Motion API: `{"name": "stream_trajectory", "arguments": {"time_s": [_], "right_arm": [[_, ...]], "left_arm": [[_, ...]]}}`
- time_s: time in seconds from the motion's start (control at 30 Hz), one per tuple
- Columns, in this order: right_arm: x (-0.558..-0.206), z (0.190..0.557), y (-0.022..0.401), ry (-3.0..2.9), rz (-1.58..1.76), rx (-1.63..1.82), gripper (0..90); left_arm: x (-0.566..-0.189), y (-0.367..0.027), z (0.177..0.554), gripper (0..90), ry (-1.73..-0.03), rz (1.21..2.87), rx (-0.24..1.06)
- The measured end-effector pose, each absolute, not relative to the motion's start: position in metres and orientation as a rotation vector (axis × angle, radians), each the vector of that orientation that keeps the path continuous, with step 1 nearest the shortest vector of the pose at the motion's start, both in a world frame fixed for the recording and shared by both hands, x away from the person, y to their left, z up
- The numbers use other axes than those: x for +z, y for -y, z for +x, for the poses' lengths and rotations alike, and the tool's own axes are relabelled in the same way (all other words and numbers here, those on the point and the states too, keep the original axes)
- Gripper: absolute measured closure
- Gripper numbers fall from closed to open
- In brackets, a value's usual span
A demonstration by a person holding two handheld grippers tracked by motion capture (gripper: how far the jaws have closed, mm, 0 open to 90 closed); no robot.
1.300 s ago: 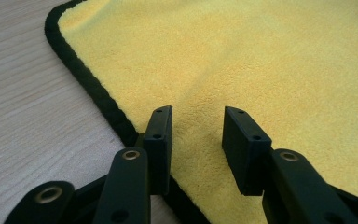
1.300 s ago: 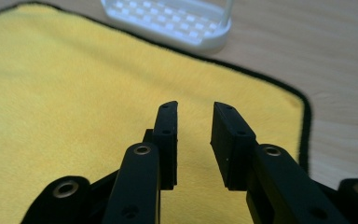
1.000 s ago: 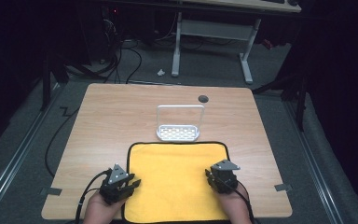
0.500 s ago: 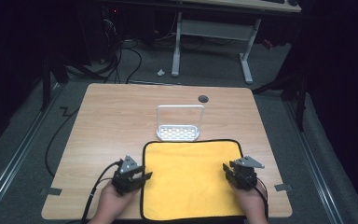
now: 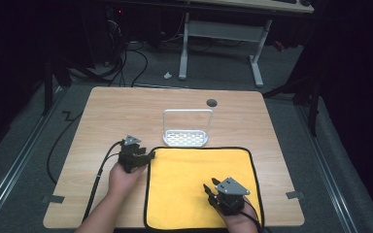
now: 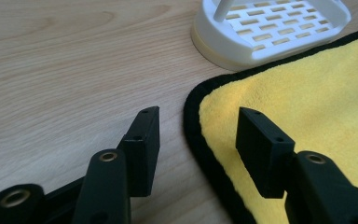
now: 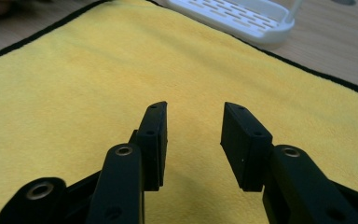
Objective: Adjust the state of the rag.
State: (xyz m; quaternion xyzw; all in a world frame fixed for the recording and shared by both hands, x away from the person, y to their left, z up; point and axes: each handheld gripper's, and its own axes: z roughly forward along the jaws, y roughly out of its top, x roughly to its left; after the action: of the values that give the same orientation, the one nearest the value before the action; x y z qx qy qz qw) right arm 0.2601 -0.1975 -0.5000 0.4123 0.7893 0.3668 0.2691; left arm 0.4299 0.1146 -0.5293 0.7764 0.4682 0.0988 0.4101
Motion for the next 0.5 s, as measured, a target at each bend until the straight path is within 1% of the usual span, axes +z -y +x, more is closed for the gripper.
{"name": "stream_trajectory", "arguments": {"time_s": [0.17, 0.2, 0.3, 0.33, 0.4, 0.43, 0.5], "right_arm": [[-0.489, 0.253, 0.206, -2.079, 1.121, 1.009, 60.7], [-0.488, 0.251, 0.211, -2.061, 1.152, 1.028, 60.6], [-0.488, 0.249, 0.209, -2.068, 1.148, 1.032, 60.0], [-0.49, 0.246, 0.201, -2.093, 1.126, 1.037, 59.7], [-0.492, 0.245, 0.191, -2.121, 1.11, 1.048, 59.7], [-0.492, 0.245, 0.191, -2.121, 1.11, 1.048, 59.7], [-0.495, 0.244, 0.177, -2.156, 1.087, 1.056, 59.4]], "left_arm": [[-0.525, -0.103, 0.434, 50.9, -1.152, 1.981, 0.256], [-0.525, -0.101, 0.434, 54.2, -1.149, 1.998, 0.265], [-0.527, -0.095, 0.435, 55.6, -1.149, 2.038, 0.268], [-0.527, -0.094, 0.435, 60.4, -1.148, 2.035, 0.271], [-0.527, -0.094, 0.435, 67.2, -1.15, 2.033, 0.266], [-0.528, -0.094, 0.435, 67.2, -1.147, 2.028, 0.248], [-0.528, -0.095, 0.436, 74.5, -1.138, 2.023, 0.206]]}}
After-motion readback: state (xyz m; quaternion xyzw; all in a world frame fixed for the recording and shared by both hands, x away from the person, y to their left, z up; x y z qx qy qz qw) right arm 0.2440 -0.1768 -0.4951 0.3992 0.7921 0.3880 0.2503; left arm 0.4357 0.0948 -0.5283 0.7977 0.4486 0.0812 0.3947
